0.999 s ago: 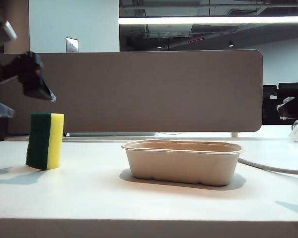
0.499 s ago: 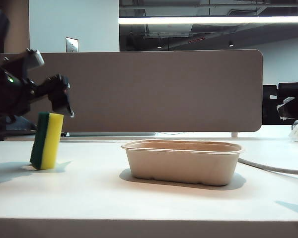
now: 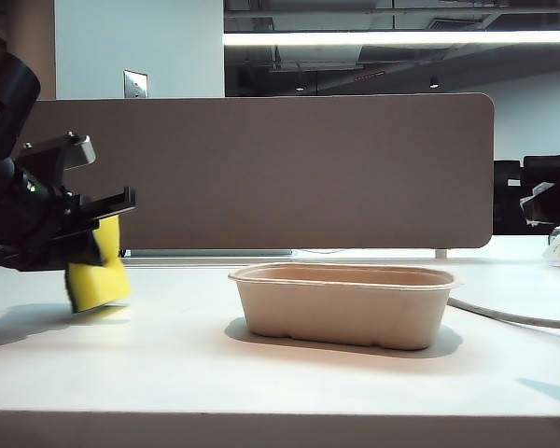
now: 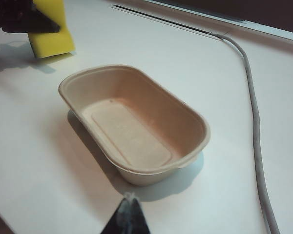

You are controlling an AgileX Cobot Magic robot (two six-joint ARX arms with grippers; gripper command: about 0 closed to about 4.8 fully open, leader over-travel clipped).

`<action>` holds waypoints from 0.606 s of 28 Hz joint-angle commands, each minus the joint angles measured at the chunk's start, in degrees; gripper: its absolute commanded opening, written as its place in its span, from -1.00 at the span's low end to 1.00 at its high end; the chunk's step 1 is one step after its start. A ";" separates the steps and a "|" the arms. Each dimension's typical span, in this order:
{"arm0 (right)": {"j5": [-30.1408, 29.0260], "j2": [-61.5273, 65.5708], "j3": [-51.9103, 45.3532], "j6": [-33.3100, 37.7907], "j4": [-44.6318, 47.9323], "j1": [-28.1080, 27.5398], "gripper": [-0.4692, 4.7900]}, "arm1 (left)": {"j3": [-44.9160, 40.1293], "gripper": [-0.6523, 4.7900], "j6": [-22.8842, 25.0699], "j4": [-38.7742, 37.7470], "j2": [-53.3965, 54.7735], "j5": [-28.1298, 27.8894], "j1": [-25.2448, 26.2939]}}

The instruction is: Pick up the cleaning sponge from the table and place it into the paper lunch box.

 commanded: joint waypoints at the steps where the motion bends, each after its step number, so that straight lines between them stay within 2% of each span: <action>1: 0.07 0.02 0.04 -0.07 0.83 0.02 -0.84 | 0.70 -0.78 -0.09 2.23 -1.99 9.16 -0.07; 6: 0.07 0.02 0.04 -0.07 0.81 0.02 -0.84 | 2.78 -0.78 -0.20 2.19 -6.88 31.23 -0.09; 7: 0.07 0.02 0.04 -0.07 0.83 0.02 -0.84 | 4.15 -0.78 -1.55 2.14 -6.93 40.24 -0.33; 9: 0.09 0.02 0.04 -0.07 0.85 0.02 -0.84 | 6.45 -0.78 -1.18 -0.61 -6.88 47.10 -2.45; 11: 0.09 0.02 0.04 -0.07 0.83 0.02 -0.84 | 8.76 -0.78 -0.11 -4.48 -6.88 49.96 -5.84; 14: 0.09 0.02 0.04 -0.07 0.81 0.02 -0.84 | 10.71 -0.78 0.11 -6.49 -6.40 49.48 -11.39; 16: 0.07 0.02 0.04 -0.07 0.83 0.02 -0.84 | 11.41 -0.78 0.07 -6.56 -4.76 47.36 -14.36; 17: 0.07 0.00 0.04 -0.07 0.83 0.02 -0.84 | 11.47 -0.78 0.09 -6.36 -2.95 44.37 -15.80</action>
